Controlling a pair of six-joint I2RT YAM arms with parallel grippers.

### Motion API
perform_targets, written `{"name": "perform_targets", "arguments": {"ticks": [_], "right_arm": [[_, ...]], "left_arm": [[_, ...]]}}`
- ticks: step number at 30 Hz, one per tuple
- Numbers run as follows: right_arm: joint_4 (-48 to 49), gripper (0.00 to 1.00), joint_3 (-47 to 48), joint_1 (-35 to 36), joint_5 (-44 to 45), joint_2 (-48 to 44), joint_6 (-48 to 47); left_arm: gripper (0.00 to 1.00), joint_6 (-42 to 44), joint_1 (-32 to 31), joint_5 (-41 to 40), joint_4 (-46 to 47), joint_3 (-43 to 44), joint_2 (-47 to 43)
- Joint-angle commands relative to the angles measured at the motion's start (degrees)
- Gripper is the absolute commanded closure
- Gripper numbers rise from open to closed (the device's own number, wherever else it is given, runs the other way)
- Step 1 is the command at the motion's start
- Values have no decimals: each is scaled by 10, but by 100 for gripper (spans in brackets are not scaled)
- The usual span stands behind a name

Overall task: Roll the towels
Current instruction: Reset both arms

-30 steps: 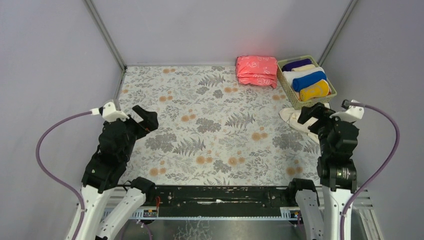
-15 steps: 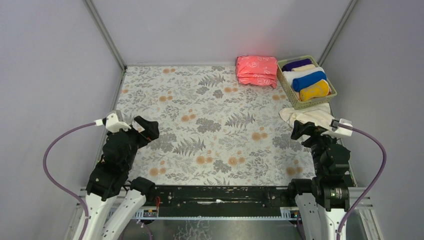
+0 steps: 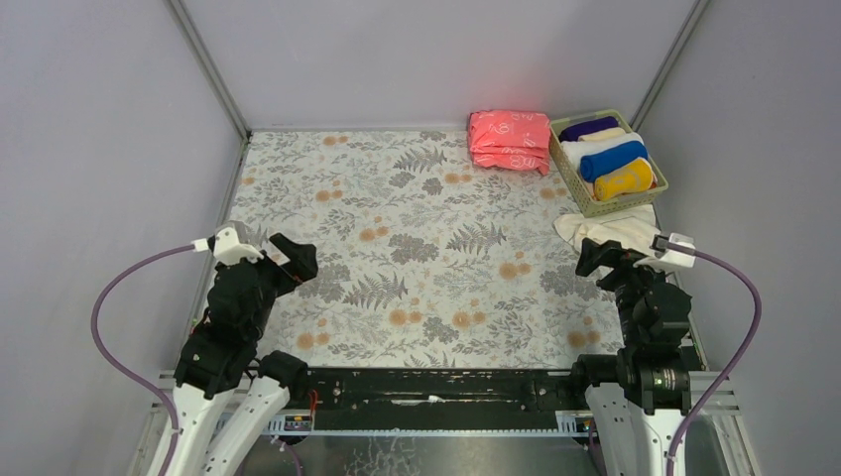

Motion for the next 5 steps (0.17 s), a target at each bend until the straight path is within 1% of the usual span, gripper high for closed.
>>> {"name": "perform_targets", "arguments": {"ticks": [1, 5], "right_arm": [[34, 1, 4, 5, -3, 10, -12], [29, 1, 7, 5, 1, 13, -15]], "left_arm": [[0, 16, 4, 10, 37, -8, -20], [0, 14, 5, 7, 34, -6, -21]]}}
